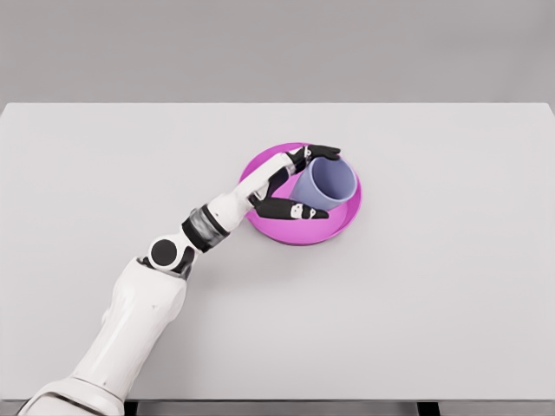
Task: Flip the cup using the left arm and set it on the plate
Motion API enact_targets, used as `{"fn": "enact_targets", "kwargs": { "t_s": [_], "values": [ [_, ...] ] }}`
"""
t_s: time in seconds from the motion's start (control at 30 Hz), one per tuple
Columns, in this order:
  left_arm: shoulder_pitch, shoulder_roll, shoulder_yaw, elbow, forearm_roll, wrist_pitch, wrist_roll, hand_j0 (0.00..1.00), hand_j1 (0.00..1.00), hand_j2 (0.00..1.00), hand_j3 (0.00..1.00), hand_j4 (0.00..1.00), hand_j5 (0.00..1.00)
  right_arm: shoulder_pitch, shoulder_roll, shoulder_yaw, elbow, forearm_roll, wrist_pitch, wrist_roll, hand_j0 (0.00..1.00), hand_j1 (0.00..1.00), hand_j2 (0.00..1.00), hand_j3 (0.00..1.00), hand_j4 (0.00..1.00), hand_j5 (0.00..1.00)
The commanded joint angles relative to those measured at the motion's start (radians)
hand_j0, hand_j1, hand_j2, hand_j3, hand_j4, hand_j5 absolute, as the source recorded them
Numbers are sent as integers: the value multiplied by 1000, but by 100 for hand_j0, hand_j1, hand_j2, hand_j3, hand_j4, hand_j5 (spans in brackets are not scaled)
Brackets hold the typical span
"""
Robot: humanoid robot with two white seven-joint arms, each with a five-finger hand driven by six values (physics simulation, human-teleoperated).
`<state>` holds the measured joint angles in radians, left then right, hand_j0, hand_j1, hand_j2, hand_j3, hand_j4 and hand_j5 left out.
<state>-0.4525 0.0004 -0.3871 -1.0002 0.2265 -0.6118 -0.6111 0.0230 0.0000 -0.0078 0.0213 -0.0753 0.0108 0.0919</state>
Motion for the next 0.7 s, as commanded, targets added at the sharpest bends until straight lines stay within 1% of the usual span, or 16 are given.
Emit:
{"fn": "enact_targets", "kwargs": {
  "t_s": [0.0,0.1,0.17,0.37,0.43,0.63,0.67],
  "values": [
    [0,0,1,12,8,1,0,72,72,72,72,72,72,0,0,0,0,0,0,0,100,100,100,100,100,100],
    [-9,0,1,25,7,1,0,72,72,72,72,72,72,0,0,0,0,0,0,0,100,100,100,100,100,100],
    [-21,0,1,40,8,1,0,75,75,75,75,75,75,0,0,0,0,0,0,0,100,100,100,100,100,100],
    [-26,0,-1,46,5,1,0,74,74,74,74,74,74,0,0,0,0,0,0,0,100,100,100,100,100,100],
    [-28,0,-3,86,5,1,0,75,75,75,75,75,75,0,0,0,0,0,0,0,100,100,100,100,100,100],
    [-28,0,-4,91,0,1,0,75,75,75,75,75,75,0,0,0,0,0,0,0,100,100,100,100,100,100],
    [-28,0,-4,91,0,1,0,77,77,77,77,77,77,0,0,0,0,0,0,0,100,100,100,100,100,100]
  ]
}}
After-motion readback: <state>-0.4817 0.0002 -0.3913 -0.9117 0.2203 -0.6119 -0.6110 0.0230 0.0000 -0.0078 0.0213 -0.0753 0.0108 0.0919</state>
